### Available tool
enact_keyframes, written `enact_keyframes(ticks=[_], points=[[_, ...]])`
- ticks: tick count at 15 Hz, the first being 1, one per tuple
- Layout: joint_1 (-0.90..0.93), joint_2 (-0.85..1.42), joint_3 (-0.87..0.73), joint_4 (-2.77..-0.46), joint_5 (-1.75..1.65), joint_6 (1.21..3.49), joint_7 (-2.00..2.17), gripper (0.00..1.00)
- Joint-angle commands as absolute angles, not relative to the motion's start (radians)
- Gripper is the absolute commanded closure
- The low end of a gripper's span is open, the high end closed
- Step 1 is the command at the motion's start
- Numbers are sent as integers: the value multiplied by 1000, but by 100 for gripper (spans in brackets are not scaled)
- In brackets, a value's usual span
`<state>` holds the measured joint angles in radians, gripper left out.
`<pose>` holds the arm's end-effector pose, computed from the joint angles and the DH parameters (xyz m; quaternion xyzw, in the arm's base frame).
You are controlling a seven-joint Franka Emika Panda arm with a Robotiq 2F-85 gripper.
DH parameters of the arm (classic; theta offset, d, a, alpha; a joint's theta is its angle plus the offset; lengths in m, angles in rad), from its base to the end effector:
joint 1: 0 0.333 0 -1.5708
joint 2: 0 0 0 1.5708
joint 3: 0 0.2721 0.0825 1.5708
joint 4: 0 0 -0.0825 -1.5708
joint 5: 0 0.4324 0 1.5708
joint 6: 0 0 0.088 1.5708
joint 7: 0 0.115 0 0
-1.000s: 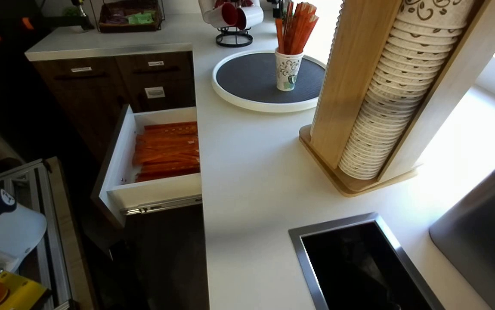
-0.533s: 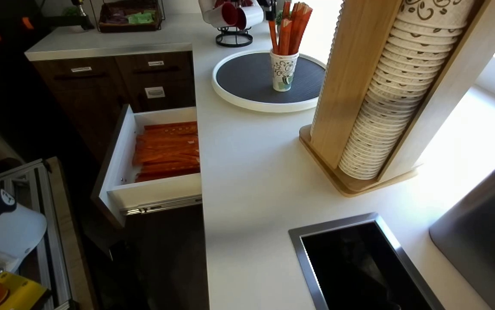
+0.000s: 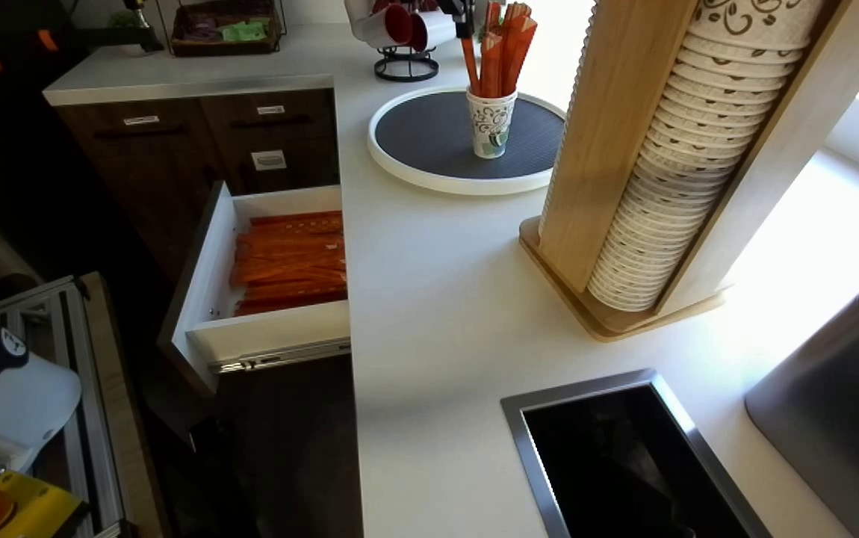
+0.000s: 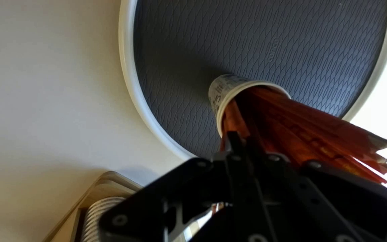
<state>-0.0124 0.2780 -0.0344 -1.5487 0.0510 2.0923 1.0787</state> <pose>0.7078 -0.0282 0.4547 -0.8337 0.5358 -0.1059 0.0819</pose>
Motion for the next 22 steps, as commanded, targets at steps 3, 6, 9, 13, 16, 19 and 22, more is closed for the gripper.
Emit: enact_keyframes(ticks=[3,6,9,13,16,19,22], points=[[-6,250,-49,-1606,60,2110,1057,98],[-6,259,-53,-1596,55,2118,1052,98],[-7,268,-57,-1583,53,2127,1046,98],[-7,280,-60,-1563,51,2131,1037,98],[-6,295,-63,-1539,46,2132,1022,98],[-4,305,-64,-1520,41,2129,1008,98],[-3,314,-64,-1499,39,2121,997,98]])
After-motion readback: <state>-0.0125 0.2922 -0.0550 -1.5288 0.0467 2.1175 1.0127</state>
